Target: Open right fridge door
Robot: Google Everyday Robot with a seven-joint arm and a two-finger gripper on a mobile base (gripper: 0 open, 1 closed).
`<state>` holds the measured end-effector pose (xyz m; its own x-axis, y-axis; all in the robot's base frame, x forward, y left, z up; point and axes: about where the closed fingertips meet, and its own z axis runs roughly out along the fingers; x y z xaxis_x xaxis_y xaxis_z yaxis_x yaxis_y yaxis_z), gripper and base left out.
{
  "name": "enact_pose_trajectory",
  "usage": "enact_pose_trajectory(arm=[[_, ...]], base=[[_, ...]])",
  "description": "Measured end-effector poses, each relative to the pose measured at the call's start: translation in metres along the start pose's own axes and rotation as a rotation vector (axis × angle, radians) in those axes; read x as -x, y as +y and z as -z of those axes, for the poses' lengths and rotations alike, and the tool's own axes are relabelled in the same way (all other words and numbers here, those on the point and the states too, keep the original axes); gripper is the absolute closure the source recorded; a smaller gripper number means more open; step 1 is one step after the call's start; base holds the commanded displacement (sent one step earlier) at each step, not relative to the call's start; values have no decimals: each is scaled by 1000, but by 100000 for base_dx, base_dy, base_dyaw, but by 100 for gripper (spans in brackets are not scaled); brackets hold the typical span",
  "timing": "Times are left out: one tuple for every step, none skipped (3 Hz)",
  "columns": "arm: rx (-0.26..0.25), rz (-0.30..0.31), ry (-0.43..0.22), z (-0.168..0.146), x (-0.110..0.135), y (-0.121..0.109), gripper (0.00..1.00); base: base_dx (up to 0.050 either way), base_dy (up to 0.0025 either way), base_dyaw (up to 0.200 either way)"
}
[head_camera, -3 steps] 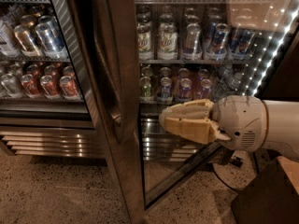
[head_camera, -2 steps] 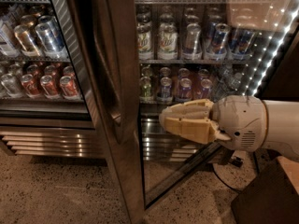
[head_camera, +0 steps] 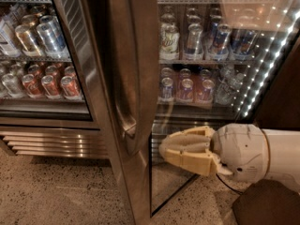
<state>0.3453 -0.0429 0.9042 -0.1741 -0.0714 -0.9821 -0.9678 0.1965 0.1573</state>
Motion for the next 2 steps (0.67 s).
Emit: enact_pose_trajectory(arm=[[48, 51, 7, 6, -29, 45, 100], [48, 51, 7, 6, -29, 45, 100]], base=[[-4999, -2, 19], [-4998, -4, 26]])
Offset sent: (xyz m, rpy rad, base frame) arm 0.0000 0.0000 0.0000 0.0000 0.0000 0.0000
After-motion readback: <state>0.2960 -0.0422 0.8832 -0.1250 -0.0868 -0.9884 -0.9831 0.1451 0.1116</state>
